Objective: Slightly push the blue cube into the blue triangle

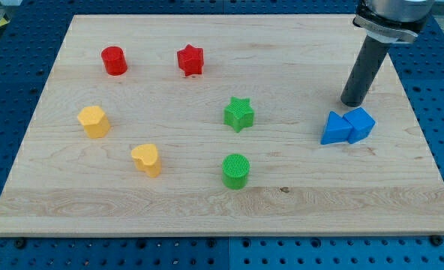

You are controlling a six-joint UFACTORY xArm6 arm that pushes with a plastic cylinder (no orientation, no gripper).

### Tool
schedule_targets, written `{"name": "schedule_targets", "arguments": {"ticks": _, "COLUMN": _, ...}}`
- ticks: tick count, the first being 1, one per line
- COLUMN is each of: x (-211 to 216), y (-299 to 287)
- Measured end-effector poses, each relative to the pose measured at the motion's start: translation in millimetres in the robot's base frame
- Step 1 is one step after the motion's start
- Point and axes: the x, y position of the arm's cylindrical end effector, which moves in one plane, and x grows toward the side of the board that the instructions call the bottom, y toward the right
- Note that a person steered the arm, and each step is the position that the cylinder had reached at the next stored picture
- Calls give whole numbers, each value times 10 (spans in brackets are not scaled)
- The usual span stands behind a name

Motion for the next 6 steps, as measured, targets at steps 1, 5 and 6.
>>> {"name": "schedule_targets", "arguments": {"ticks": 1, "x": -2, "y": 211}}
{"name": "schedule_targets", "arguments": {"ticks": 5, "x": 202, "y": 309}}
{"name": "schedule_targets", "arguments": {"ticks": 6, "x": 324, "y": 386}}
